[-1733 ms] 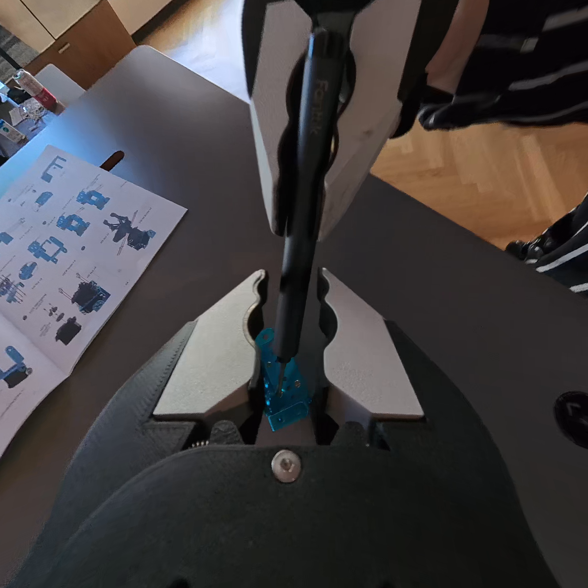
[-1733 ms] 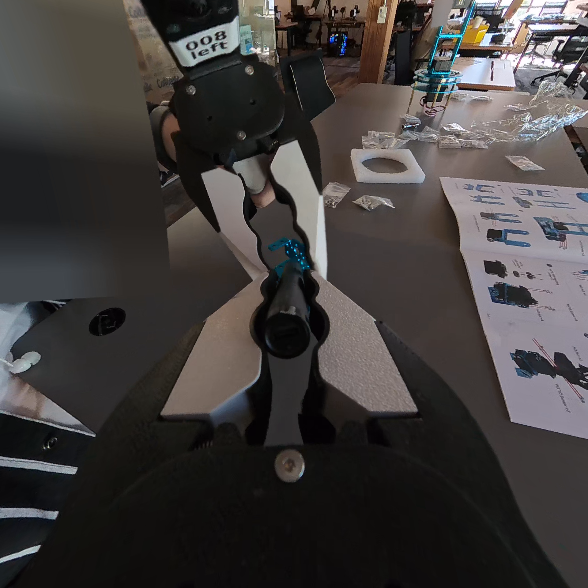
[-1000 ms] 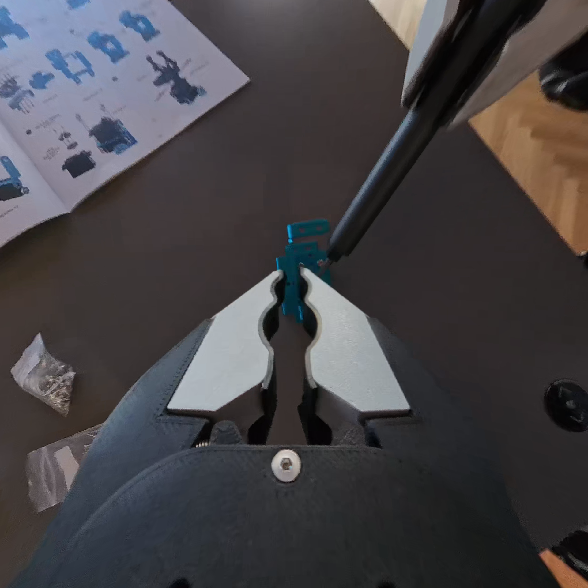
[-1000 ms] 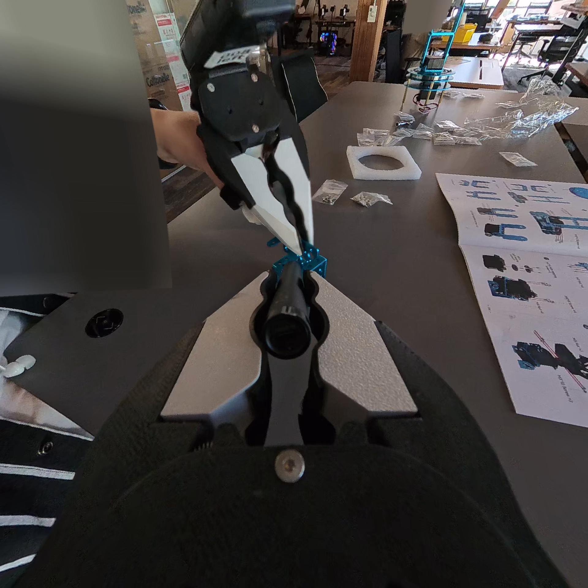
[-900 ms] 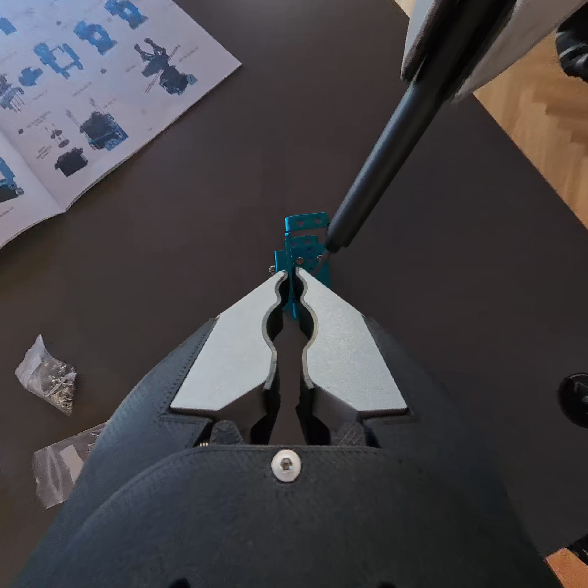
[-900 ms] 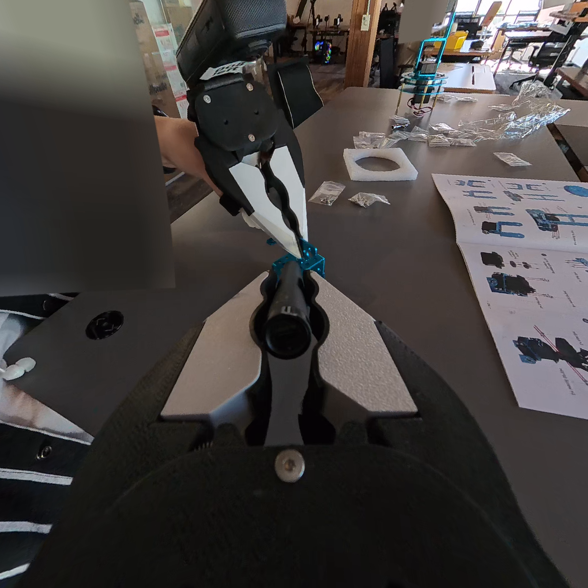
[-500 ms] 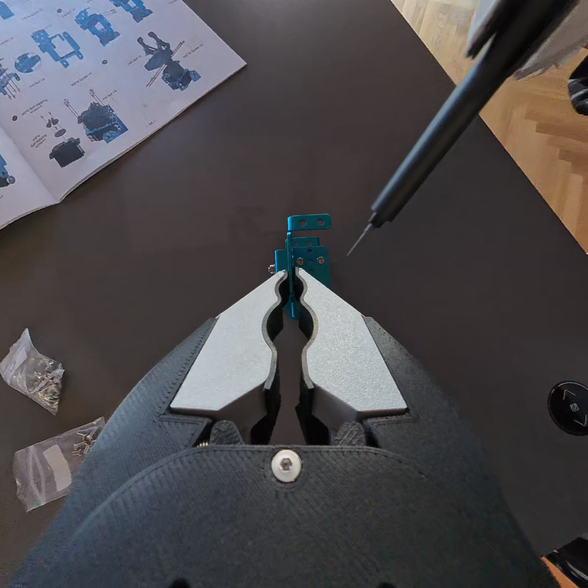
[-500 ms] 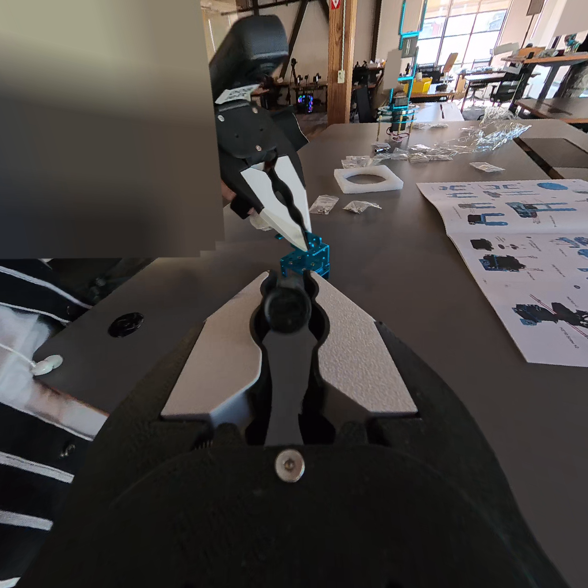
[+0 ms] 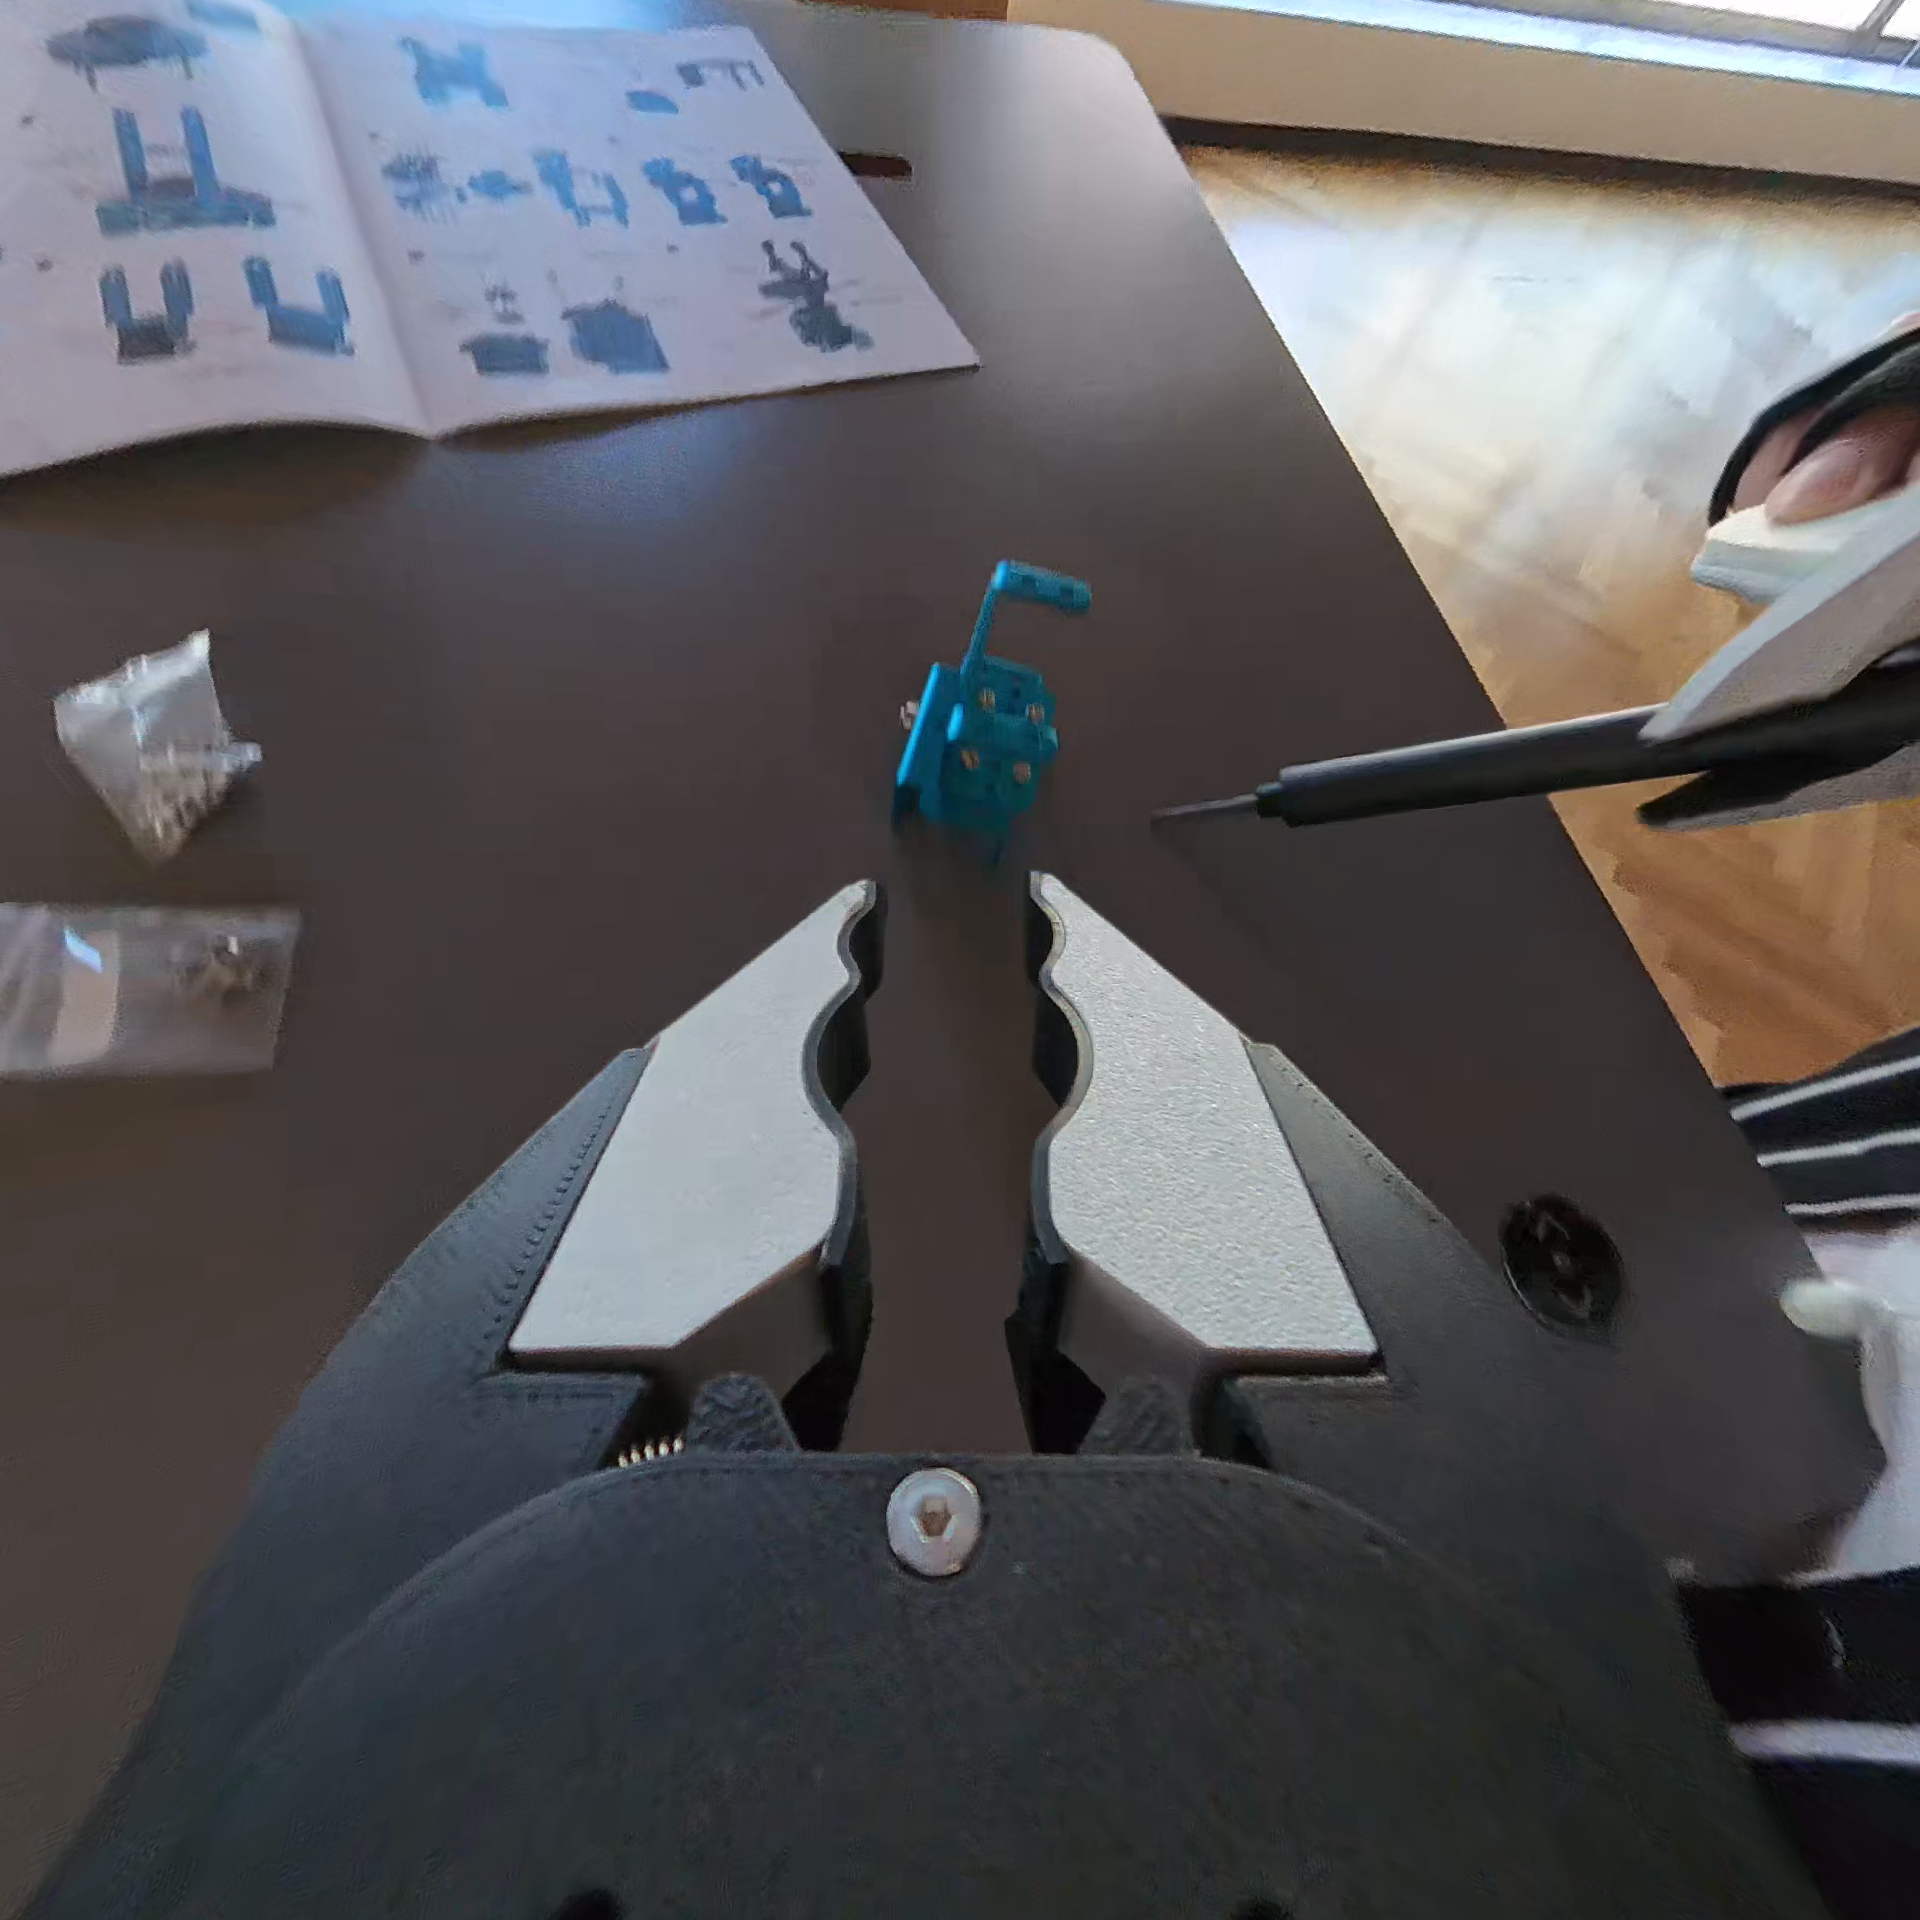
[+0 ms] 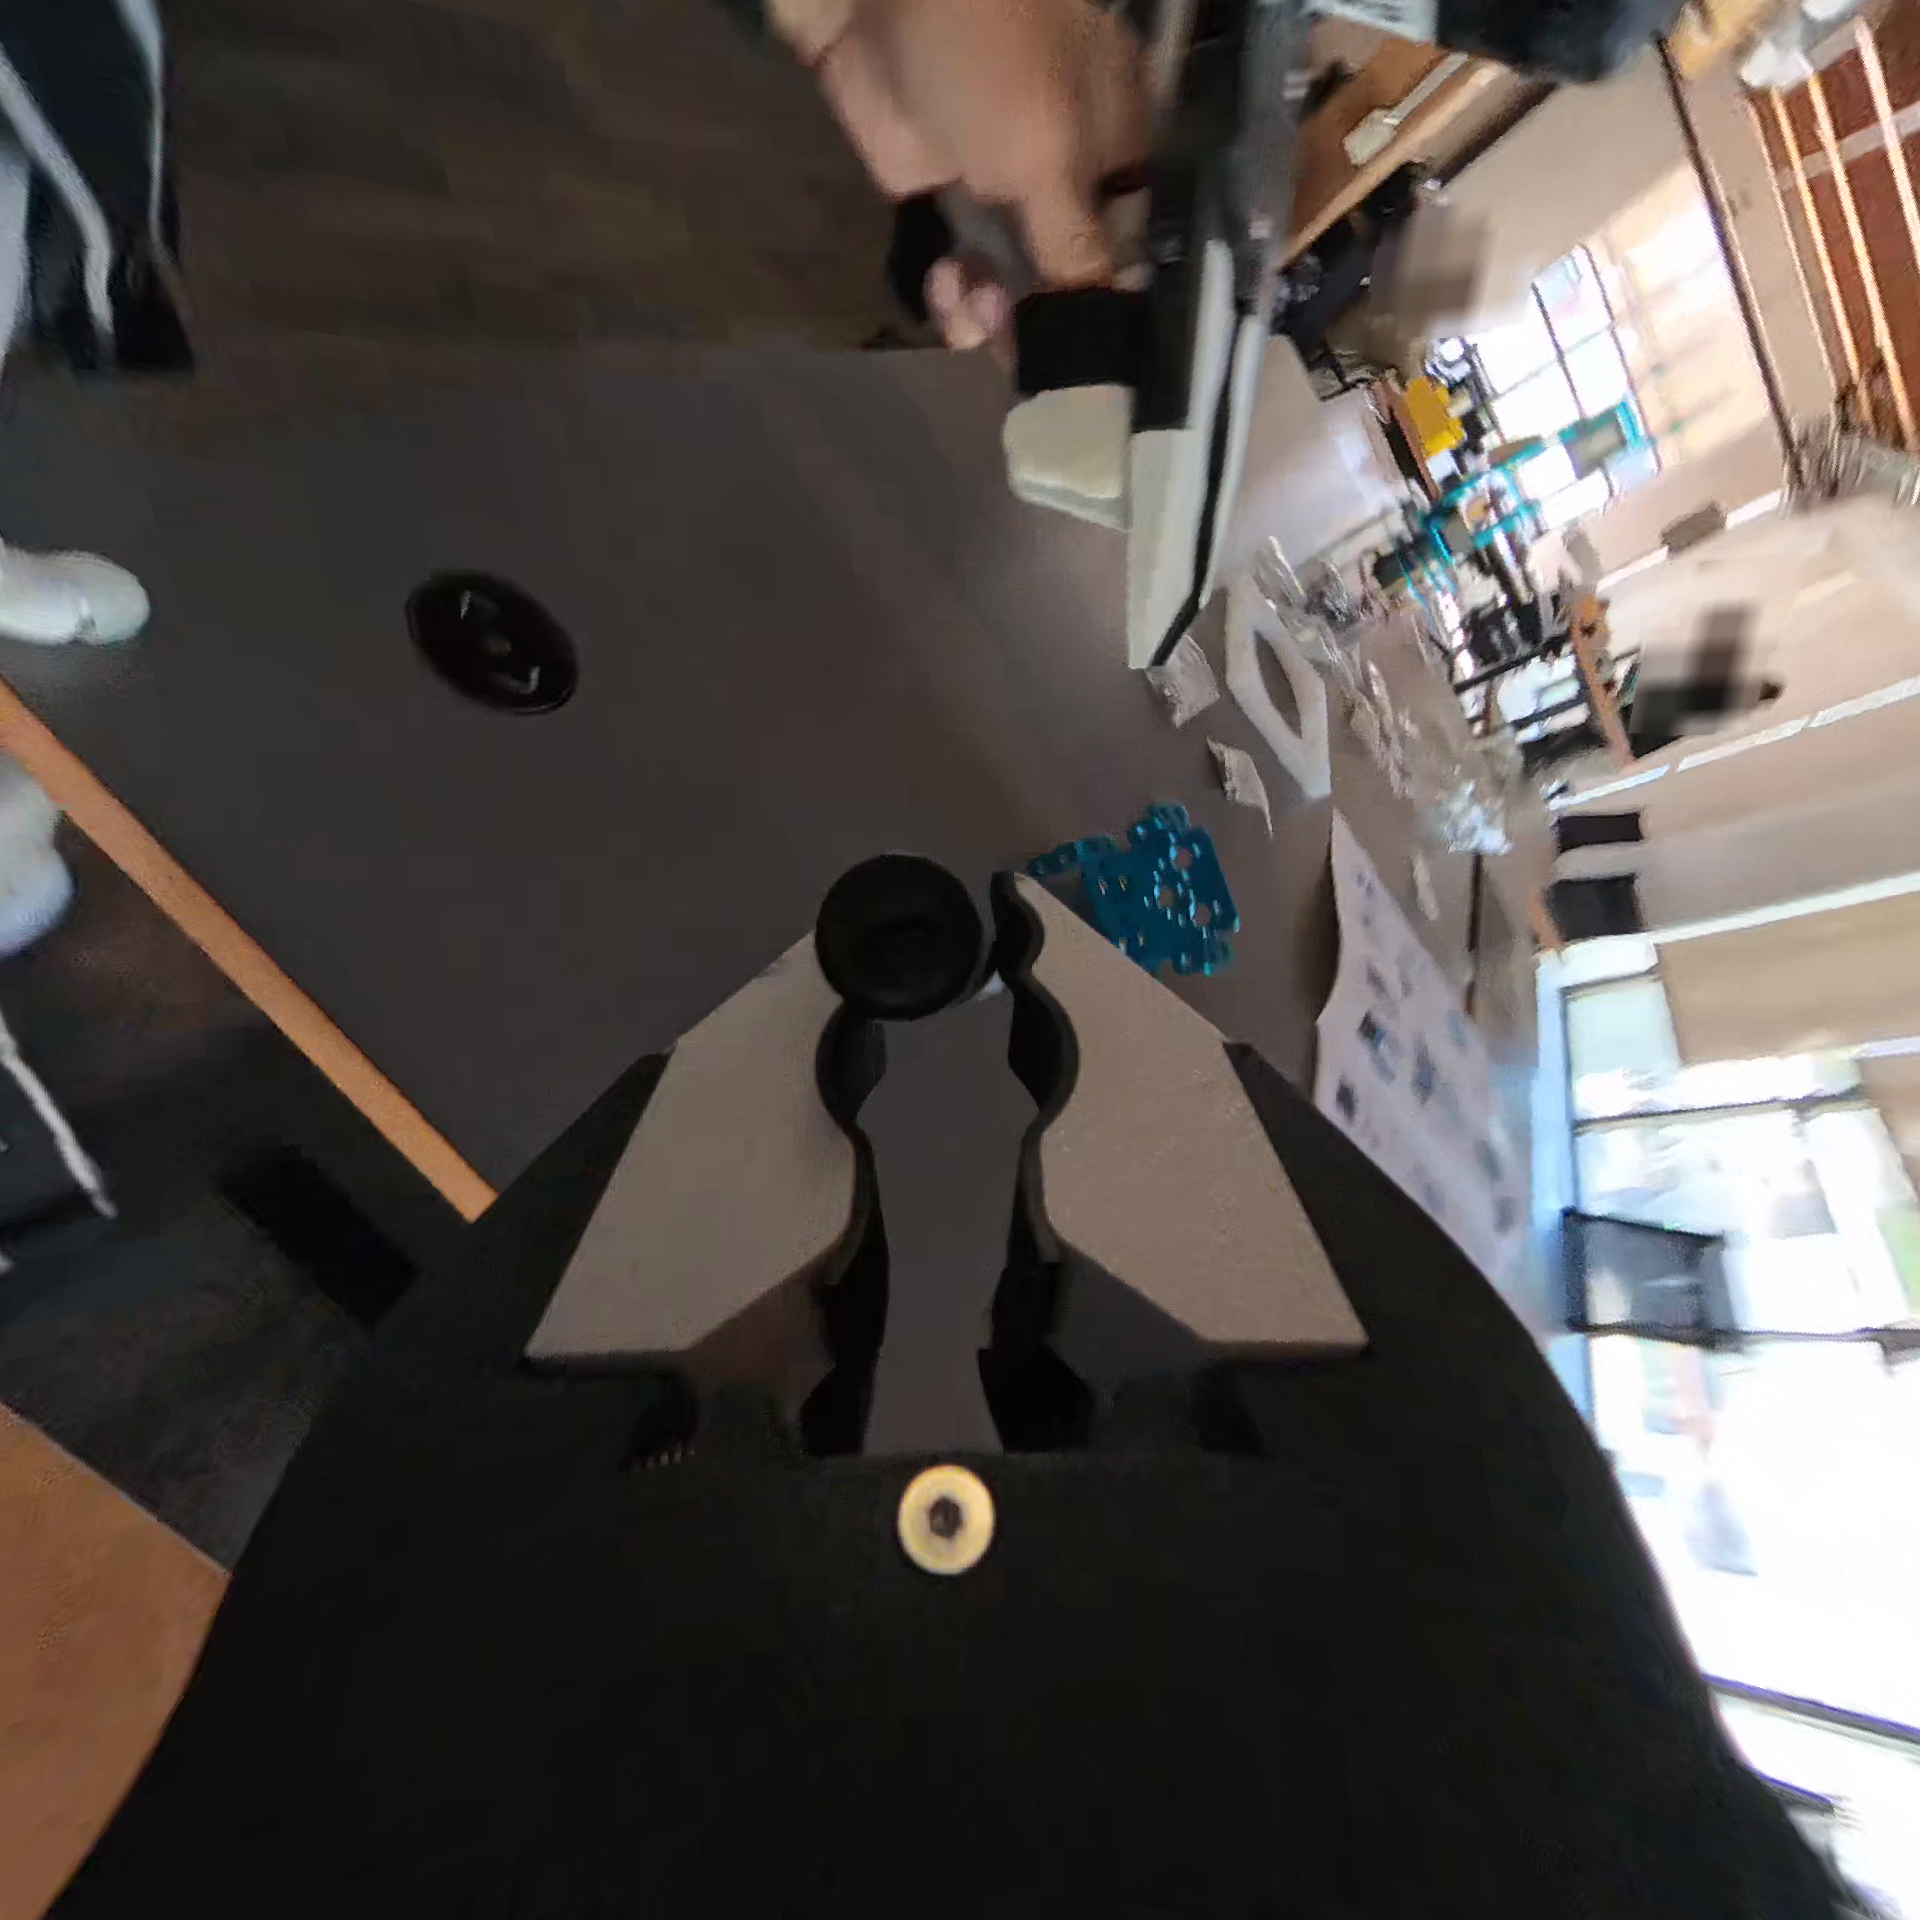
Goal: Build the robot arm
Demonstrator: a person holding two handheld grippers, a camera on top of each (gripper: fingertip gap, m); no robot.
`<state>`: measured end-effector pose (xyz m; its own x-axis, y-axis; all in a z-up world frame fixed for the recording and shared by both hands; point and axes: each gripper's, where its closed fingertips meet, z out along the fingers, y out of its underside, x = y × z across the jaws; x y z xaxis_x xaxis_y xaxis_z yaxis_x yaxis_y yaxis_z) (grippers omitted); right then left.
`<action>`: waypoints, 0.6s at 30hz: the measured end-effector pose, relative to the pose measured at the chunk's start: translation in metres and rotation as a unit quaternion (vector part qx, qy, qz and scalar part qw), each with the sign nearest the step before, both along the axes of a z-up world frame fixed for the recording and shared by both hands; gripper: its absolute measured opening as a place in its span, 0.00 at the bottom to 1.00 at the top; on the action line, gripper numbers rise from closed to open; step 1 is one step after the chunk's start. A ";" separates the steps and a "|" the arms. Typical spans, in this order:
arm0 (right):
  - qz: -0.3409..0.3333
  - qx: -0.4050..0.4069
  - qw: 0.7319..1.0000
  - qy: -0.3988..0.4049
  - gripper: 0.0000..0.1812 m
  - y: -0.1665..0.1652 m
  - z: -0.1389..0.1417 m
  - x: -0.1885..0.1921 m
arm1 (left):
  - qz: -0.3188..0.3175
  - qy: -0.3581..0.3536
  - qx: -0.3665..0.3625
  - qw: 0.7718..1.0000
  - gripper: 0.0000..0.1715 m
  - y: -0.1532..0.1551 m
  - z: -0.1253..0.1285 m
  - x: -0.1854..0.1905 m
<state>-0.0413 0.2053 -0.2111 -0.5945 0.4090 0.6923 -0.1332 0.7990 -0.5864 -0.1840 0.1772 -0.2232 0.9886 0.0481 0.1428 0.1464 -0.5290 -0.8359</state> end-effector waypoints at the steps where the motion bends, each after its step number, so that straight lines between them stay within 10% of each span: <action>1: 0.013 0.043 0.999 0.009 0.10 -0.011 -0.005 -0.003 | 0.004 -0.005 -0.005 1.000 0.15 -0.010 -0.003 0.001; 10: 0.204 0.238 0.945 0.090 0.09 -0.114 -0.038 -0.042 | 0.017 -0.027 0.007 0.999 0.15 -0.087 -0.012 0.008; 18: 0.261 0.392 0.880 0.068 0.10 -0.128 -0.070 -0.083 | 0.005 -0.054 0.035 0.998 0.14 -0.195 -0.016 0.003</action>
